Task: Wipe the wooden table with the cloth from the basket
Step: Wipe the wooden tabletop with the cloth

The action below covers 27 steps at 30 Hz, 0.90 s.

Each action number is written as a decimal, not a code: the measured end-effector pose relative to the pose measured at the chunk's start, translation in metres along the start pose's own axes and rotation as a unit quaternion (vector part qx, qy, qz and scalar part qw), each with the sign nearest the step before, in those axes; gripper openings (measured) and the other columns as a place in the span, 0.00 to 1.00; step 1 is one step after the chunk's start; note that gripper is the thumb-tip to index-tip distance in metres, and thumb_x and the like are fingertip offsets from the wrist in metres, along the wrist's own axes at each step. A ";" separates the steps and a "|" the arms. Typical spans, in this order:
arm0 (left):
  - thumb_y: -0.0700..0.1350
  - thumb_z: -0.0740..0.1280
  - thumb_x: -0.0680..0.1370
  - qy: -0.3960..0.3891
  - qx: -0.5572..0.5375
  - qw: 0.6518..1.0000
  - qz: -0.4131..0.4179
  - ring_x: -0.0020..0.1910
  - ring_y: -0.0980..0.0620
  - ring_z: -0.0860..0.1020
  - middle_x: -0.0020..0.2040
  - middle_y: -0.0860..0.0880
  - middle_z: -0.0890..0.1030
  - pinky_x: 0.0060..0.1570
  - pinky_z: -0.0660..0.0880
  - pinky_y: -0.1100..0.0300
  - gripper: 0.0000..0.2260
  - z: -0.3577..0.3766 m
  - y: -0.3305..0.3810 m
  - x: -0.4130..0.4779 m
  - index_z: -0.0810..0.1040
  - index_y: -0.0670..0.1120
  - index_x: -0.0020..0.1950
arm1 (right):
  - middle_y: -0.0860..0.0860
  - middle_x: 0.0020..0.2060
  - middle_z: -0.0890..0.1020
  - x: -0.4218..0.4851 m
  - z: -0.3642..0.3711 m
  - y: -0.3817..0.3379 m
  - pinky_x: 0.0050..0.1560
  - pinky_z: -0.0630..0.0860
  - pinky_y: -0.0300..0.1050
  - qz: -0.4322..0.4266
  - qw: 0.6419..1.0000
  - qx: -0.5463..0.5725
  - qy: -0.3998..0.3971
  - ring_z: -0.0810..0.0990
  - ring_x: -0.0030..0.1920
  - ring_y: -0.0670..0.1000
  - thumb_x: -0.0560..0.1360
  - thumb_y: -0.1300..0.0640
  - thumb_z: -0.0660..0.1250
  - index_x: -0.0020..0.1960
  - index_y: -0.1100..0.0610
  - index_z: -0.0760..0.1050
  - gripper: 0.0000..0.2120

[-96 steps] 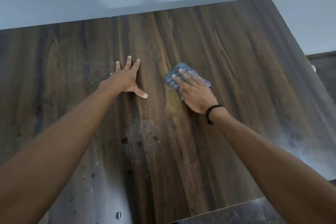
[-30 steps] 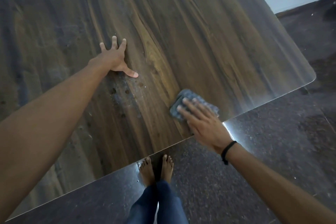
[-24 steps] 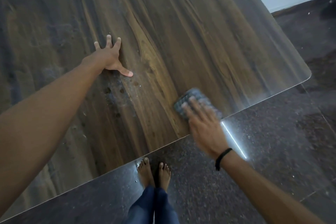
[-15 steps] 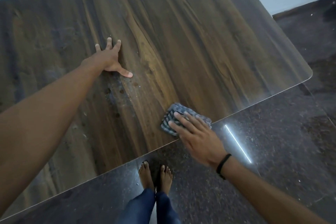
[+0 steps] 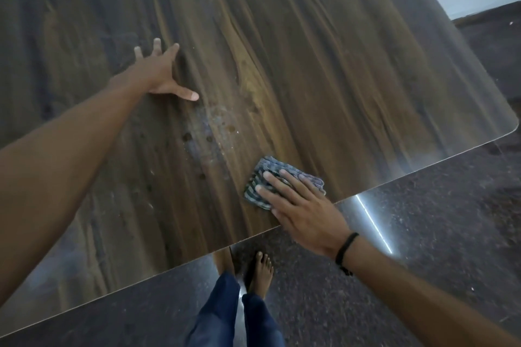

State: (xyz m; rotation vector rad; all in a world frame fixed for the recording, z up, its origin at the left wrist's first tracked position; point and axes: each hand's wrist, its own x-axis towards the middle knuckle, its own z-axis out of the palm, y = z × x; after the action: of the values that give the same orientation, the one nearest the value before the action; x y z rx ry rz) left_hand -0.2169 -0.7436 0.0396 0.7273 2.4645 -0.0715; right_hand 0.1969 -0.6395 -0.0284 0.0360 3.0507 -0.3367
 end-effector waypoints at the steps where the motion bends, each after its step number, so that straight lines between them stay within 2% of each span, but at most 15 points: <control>1: 0.66 0.77 0.61 -0.011 0.000 1.000 -0.005 0.77 0.30 0.38 0.81 0.45 0.37 0.74 0.46 0.34 0.61 0.002 -0.004 0.004 0.40 0.55 0.81 | 0.46 0.81 0.52 0.005 -0.002 0.010 0.79 0.50 0.57 0.013 1.000 -0.002 0.003 0.47 0.81 0.50 0.86 0.47 0.48 0.82 0.44 0.49 0.25; 4: 0.65 0.78 0.61 -0.036 -0.021 0.999 -0.011 0.78 0.32 0.38 0.81 0.49 0.35 0.73 0.50 0.30 0.62 0.012 -0.013 0.008 0.38 0.58 0.81 | 0.47 0.81 0.52 0.034 -0.013 0.017 0.77 0.57 0.61 0.223 0.973 0.041 0.037 0.48 0.81 0.52 0.85 0.46 0.48 0.81 0.44 0.50 0.25; 5: 0.65 0.78 0.61 -0.038 -0.025 0.999 -0.011 0.78 0.33 0.38 0.81 0.50 0.35 0.72 0.51 0.30 0.62 0.013 -0.015 0.010 0.38 0.59 0.80 | 0.48 0.81 0.51 0.039 -0.009 0.007 0.77 0.55 0.61 0.189 0.981 0.035 0.024 0.48 0.81 0.53 0.85 0.47 0.48 0.81 0.44 0.50 0.25; 7: 0.65 0.78 0.61 -0.036 -0.027 0.999 -0.007 0.78 0.33 0.38 0.81 0.51 0.34 0.72 0.51 0.30 0.62 0.013 -0.015 0.011 0.38 0.59 0.80 | 0.47 0.81 0.50 0.038 -0.006 0.002 0.79 0.51 0.61 0.013 1.000 0.006 -0.014 0.47 0.81 0.54 0.85 0.46 0.48 0.81 0.42 0.49 0.25; 8: 0.66 0.78 0.61 -0.037 -0.027 0.999 -0.006 0.78 0.33 0.37 0.80 0.51 0.34 0.72 0.51 0.30 0.62 0.013 -0.014 0.012 0.38 0.59 0.80 | 0.47 0.81 0.50 0.044 -0.009 0.015 0.79 0.51 0.62 -0.003 1.000 -0.001 -0.014 0.47 0.81 0.53 0.85 0.46 0.48 0.81 0.41 0.49 0.25; 11: 0.66 0.78 0.60 -0.049 -0.023 0.998 -0.013 0.77 0.32 0.37 0.80 0.50 0.34 0.72 0.51 0.30 0.63 0.013 -0.015 0.015 0.37 0.59 0.80 | 0.48 0.81 0.52 0.079 -0.025 0.037 0.78 0.53 0.63 0.222 0.973 0.062 0.027 0.47 0.81 0.54 0.84 0.46 0.47 0.81 0.42 0.52 0.25; 12: 0.66 0.79 0.59 -0.051 -0.019 0.998 -0.016 0.77 0.32 0.37 0.80 0.50 0.34 0.72 0.51 0.30 0.64 0.013 -0.014 0.016 0.37 0.59 0.80 | 0.48 0.81 0.52 0.084 -0.024 0.027 0.78 0.51 0.63 0.209 0.976 0.055 0.028 0.46 0.81 0.54 0.85 0.46 0.48 0.81 0.42 0.52 0.25; 14: 0.66 0.79 0.59 -0.054 -0.010 0.998 -0.019 0.77 0.32 0.37 0.80 0.51 0.33 0.72 0.49 0.29 0.64 0.009 -0.012 0.018 0.37 0.59 0.80 | 0.47 0.81 0.50 0.082 -0.019 0.017 0.79 0.46 0.59 0.051 0.998 0.031 -0.009 0.46 0.81 0.52 0.85 0.47 0.48 0.81 0.40 0.50 0.24; 15: 0.66 0.78 0.59 -0.051 -0.009 0.999 -0.019 0.77 0.33 0.36 0.80 0.51 0.33 0.71 0.49 0.28 0.64 0.005 -0.012 0.019 0.37 0.60 0.80 | 0.45 0.81 0.49 0.085 -0.020 0.024 0.79 0.45 0.58 0.031 0.999 0.031 -0.016 0.45 0.81 0.51 0.86 0.46 0.48 0.80 0.38 0.48 0.24; 18: 0.68 0.77 0.56 -0.040 -0.027 0.999 -0.013 0.77 0.34 0.35 0.80 0.51 0.32 0.71 0.48 0.27 0.65 -0.007 -0.018 0.029 0.36 0.61 0.79 | 0.45 0.81 0.47 0.110 -0.031 0.041 0.79 0.46 0.60 0.214 0.974 0.077 0.012 0.42 0.80 0.50 0.85 0.45 0.47 0.80 0.37 0.47 0.24; 19: 0.67 0.78 0.56 -0.037 -0.035 0.999 -0.012 0.77 0.34 0.34 0.80 0.51 0.32 0.71 0.48 0.27 0.65 -0.010 -0.019 0.034 0.36 0.61 0.80 | 0.45 0.81 0.48 0.115 -0.030 0.033 0.79 0.46 0.60 0.207 0.976 0.068 0.017 0.42 0.80 0.51 0.85 0.46 0.47 0.80 0.38 0.47 0.24; 22: 0.65 0.79 0.57 -0.053 -0.043 0.998 -0.012 0.77 0.34 0.34 0.79 0.52 0.31 0.71 0.49 0.27 0.65 -0.010 -0.021 0.041 0.36 0.61 0.80 | 0.43 0.81 0.47 0.115 -0.024 0.024 0.79 0.42 0.56 0.028 0.998 0.043 -0.029 0.42 0.80 0.50 0.86 0.46 0.47 0.80 0.36 0.47 0.24; 23: 0.65 0.79 0.58 -0.053 -0.046 0.997 -0.009 0.77 0.34 0.35 0.79 0.52 0.31 0.71 0.49 0.27 0.64 -0.008 -0.021 0.042 0.36 0.61 0.79 | 0.42 0.81 0.47 0.123 -0.029 0.038 0.80 0.42 0.57 0.048 0.997 0.047 -0.024 0.42 0.80 0.49 0.86 0.46 0.48 0.80 0.36 0.48 0.24; 25: 0.65 0.80 0.59 -0.044 -0.049 0.998 -0.004 0.77 0.34 0.35 0.80 0.52 0.32 0.71 0.49 0.27 0.64 -0.006 -0.022 0.042 0.37 0.61 0.80 | 0.43 0.81 0.47 0.147 -0.041 0.054 0.80 0.43 0.58 0.185 0.979 0.087 0.002 0.42 0.80 0.50 0.85 0.46 0.48 0.79 0.35 0.48 0.24; 27: 0.66 0.80 0.58 -0.037 -0.048 0.998 0.004 0.77 0.33 0.36 0.80 0.52 0.32 0.71 0.49 0.27 0.64 -0.005 -0.023 0.043 0.38 0.61 0.80 | 0.44 0.81 0.45 0.156 -0.038 0.040 0.79 0.41 0.58 0.170 0.983 0.076 -0.006 0.40 0.80 0.51 0.85 0.45 0.47 0.80 0.35 0.46 0.24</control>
State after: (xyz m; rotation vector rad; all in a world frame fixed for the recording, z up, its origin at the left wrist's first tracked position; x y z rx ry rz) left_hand -0.2609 -0.7409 0.0185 0.6810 2.3763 0.0220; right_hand 0.0397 -0.5896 -0.0116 0.5520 2.9241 -0.5356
